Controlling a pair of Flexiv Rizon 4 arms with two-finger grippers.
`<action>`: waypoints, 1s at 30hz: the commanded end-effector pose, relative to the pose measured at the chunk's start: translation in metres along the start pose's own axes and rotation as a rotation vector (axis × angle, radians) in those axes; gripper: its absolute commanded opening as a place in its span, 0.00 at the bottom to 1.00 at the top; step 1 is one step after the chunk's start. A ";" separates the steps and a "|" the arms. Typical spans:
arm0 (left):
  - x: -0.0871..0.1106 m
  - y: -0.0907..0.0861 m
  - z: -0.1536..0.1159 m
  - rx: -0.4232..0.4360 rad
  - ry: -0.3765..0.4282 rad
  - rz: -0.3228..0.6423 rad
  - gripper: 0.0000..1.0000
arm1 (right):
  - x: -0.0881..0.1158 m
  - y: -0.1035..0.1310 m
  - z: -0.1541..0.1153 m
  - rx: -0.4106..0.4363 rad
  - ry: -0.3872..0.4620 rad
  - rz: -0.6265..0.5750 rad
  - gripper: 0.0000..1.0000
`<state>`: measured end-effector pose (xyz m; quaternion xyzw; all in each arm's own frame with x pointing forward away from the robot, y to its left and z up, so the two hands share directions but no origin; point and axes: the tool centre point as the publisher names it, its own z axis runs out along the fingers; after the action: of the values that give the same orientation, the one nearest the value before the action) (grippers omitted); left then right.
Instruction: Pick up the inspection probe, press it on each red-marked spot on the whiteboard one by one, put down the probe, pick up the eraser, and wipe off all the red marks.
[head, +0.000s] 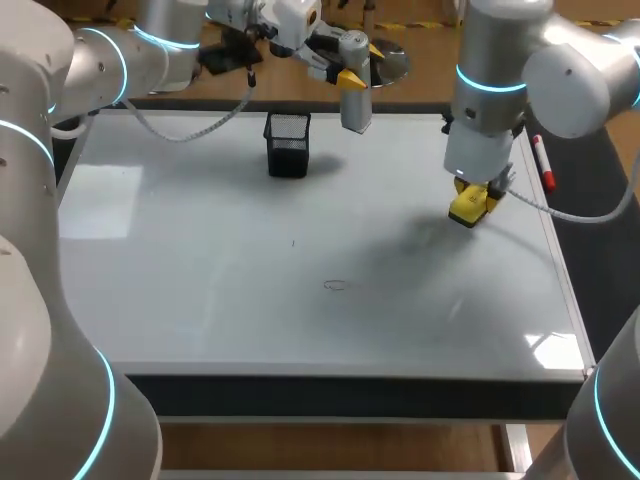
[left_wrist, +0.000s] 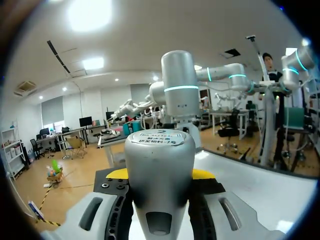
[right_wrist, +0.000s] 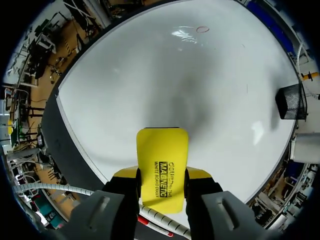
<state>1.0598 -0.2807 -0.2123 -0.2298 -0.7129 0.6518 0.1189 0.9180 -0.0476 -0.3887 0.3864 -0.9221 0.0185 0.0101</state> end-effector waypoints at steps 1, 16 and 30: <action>-0.007 0.004 -0.002 0.010 0.315 -0.001 0.00 | 0.004 0.002 -0.002 0.007 -0.006 -0.003 0.00; -0.007 0.004 -0.002 0.010 0.315 -0.001 0.00 | 0.004 0.002 -0.002 0.007 -0.006 -0.003 0.00; 0.020 0.000 0.007 -0.001 0.314 0.009 0.00 | 0.004 0.002 -0.002 0.007 -0.006 -0.003 0.00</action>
<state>1.0386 -0.2788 -0.2169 -0.2533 -0.7086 0.6437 0.1393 0.9139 -0.0484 -0.3879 0.3868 -0.9219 0.0196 0.0057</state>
